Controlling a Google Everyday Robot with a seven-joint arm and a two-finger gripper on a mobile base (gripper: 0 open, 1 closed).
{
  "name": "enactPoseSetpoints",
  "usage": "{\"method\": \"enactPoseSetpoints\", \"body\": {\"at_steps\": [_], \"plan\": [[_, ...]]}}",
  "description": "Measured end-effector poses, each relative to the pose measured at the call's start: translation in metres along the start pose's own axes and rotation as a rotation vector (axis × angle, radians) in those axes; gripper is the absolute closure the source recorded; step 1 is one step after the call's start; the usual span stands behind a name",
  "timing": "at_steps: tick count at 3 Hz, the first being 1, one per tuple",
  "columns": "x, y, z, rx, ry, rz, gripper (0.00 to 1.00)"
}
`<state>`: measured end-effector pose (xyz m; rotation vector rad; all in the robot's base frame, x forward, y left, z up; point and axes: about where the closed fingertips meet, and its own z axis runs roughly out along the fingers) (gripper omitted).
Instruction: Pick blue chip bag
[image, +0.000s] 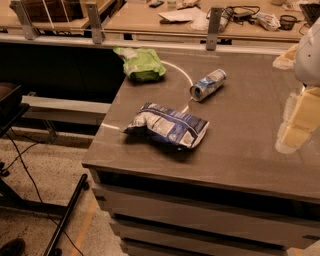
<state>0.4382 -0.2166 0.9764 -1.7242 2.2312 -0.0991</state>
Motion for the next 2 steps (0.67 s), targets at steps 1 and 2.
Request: {"method": "enactPoseSetpoints", "body": {"at_steps": [1,2], "plan": [[-0.001,0.0,0.0,0.002,-0.001,-0.001,0.0],[-0.02,-0.002,0.01,-0.022,-0.017,-0.029,0.0]]}}
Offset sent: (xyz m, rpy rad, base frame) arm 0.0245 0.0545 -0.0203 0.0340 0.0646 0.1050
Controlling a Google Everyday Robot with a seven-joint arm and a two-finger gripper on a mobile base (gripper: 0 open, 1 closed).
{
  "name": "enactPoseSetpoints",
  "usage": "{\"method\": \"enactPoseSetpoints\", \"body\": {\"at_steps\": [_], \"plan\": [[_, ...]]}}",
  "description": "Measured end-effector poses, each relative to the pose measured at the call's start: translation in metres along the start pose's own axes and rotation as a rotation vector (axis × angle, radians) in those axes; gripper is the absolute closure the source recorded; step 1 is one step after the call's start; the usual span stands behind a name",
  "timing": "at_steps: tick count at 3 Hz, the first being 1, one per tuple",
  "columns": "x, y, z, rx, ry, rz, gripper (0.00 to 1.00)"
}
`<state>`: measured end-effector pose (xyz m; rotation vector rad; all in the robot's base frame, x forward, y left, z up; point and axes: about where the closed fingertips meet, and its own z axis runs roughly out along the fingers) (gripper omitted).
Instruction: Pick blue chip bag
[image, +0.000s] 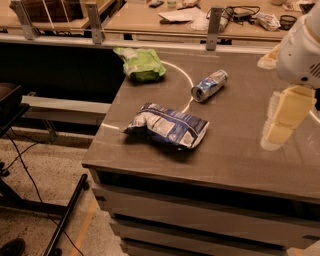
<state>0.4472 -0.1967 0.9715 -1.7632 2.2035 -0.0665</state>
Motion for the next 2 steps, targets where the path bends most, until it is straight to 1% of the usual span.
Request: {"method": "enactPoseSetpoints", "body": {"at_steps": [1,2], "plan": [[-0.031,-0.002,0.017,-0.03,-0.016,-0.043,0.0],[-0.07,0.004,0.033,-0.057,-0.026,-0.087,0.0]]}}
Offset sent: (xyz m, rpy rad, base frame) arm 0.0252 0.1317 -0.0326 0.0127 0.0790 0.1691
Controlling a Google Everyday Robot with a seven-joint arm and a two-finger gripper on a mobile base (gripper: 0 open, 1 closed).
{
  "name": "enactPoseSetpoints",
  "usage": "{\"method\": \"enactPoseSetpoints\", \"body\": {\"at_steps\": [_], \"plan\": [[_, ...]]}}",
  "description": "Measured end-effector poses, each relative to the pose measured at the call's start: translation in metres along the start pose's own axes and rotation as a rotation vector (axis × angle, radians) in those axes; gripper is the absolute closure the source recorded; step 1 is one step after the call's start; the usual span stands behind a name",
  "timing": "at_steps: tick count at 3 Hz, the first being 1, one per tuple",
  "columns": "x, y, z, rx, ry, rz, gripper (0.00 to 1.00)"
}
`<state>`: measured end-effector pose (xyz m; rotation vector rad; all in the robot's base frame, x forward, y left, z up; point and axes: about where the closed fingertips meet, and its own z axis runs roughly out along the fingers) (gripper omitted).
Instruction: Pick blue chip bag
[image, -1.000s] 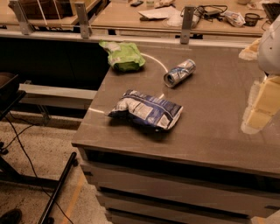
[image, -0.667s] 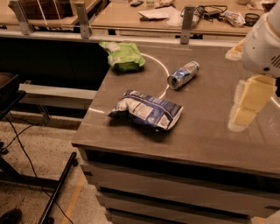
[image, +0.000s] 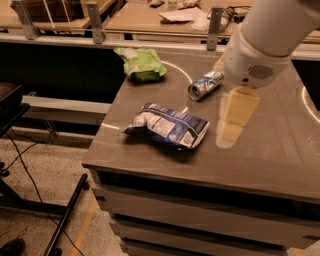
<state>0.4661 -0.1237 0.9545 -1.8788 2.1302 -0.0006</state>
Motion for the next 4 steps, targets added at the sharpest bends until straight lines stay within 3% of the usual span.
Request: {"method": "enactPoseSetpoints", "body": {"at_steps": [2,3,4], "plan": [[-0.072,-0.002,0.055,-0.04,0.055,-0.059,0.0],[-0.096,-0.008,0.095,-0.094,0.079,-0.064,0.0],[-0.097,-0.011,0.126,-0.141,0.089,-0.043,0.16]]}}
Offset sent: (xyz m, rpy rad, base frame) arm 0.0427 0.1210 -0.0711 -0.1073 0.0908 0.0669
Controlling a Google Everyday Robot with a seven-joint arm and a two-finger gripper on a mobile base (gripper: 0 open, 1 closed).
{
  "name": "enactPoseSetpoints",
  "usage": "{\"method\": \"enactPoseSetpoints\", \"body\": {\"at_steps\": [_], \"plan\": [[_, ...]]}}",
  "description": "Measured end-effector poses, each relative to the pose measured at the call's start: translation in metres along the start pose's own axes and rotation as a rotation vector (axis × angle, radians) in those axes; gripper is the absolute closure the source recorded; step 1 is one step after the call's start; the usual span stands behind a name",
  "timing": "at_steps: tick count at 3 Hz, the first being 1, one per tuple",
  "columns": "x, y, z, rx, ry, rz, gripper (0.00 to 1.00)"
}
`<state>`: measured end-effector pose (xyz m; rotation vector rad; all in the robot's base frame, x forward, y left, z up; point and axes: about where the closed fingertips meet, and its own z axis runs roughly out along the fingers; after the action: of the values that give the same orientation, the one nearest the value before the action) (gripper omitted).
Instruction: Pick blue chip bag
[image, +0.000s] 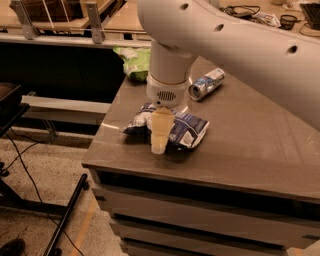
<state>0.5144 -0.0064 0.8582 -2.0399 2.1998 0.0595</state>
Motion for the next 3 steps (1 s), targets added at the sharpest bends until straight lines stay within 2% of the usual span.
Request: {"method": "enactPoseSetpoints", "body": {"at_steps": [1,2,3], "plan": [[0.0046,-0.0036,0.0201,-0.035,0.004,0.021,0.4],[0.0066,-0.0041,0.0219,-0.043,0.002,0.027,0.63],[0.0063,-0.0043,0.0184,-0.043,0.002,0.027,0.94]]}}
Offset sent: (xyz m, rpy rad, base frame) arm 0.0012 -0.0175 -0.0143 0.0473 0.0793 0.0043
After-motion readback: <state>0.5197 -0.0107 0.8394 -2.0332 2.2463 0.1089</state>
